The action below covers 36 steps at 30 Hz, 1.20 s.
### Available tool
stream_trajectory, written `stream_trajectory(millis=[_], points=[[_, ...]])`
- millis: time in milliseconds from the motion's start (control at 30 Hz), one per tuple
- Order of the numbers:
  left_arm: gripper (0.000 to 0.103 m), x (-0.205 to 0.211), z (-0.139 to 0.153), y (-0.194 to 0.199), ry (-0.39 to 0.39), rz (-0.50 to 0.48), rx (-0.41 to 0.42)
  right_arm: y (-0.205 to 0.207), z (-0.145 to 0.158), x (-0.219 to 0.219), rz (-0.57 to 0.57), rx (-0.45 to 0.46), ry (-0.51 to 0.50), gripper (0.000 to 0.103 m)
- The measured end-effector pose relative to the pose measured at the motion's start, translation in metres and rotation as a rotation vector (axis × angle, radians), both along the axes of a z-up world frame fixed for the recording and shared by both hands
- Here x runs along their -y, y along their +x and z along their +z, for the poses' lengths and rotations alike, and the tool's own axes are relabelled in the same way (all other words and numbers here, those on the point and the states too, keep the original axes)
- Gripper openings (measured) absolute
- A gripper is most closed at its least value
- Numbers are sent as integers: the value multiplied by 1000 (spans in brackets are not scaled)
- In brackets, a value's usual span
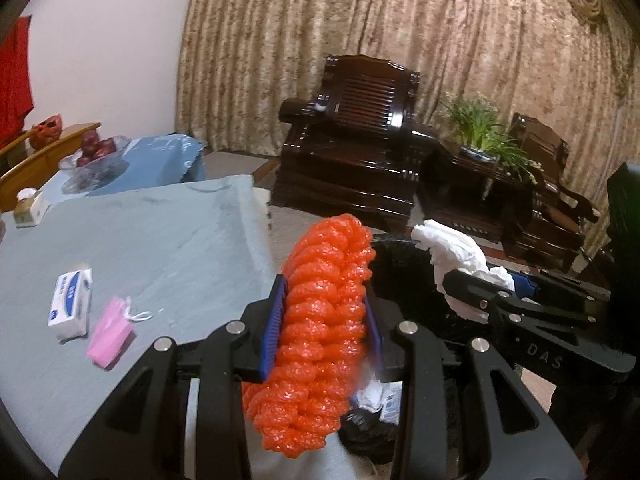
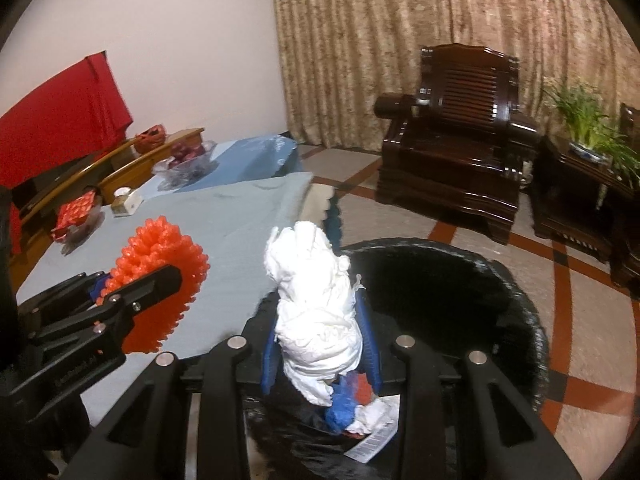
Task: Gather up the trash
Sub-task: 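Carry the orange mesh and white tissue toward the black bin with both tools, then open both tools over the bin to drop the mesh and tissue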
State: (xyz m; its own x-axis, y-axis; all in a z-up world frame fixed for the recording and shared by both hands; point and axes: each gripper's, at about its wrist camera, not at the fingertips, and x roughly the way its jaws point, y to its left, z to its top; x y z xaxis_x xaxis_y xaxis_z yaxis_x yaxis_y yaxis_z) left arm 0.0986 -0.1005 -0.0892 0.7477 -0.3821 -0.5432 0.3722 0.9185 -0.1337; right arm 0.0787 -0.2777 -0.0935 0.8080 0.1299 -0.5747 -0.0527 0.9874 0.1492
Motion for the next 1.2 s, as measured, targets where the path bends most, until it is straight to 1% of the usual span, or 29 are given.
stream_trajectory(millis=[300,433,533,600,667,700,733,833,900,967,1000,1067,1133,1200], points=[[34,39,-5,18,2,-67,-2,-6,-7,43,-96,-9,-6,34],[34,58,-10,24,15,-99,-2,-5,-12,56,-128,-23,-9,34],[35,69,-17,29,19,-122,-18,-4,-18,63,-148,-35,-12,34],[36,76,-20,32,17,-132,-30,-3,-23,68,-160,-45,-13,37],[40,82,-23,35,20,-143,-41,-1,-26,71,-167,-55,-14,37],[44,84,-25,37,19,-149,-45,0,-28,73,-172,-60,-16,40],[45,86,-26,38,19,-154,-49,0,-31,75,-177,-67,-18,41],[56,90,-30,42,28,-173,-55,0,-38,80,-194,-81,-25,51],[69,88,-29,43,30,-169,-50,-1,-42,82,-209,-83,-35,76],[76,85,-27,45,26,-159,-47,-2,-44,84,-216,-87,-34,78],[78,82,-27,46,24,-154,-47,-3,-46,84,-216,-92,-32,81],[80,76,-25,47,18,-141,-48,-4,-46,85,-217,-92,-30,85],[83,68,-21,47,12,-127,-44,-7,-43,83,-212,-81,-22,88],[86,60,-16,46,9,-114,-34,-8,-40,81,-213,-72,-27,93]])
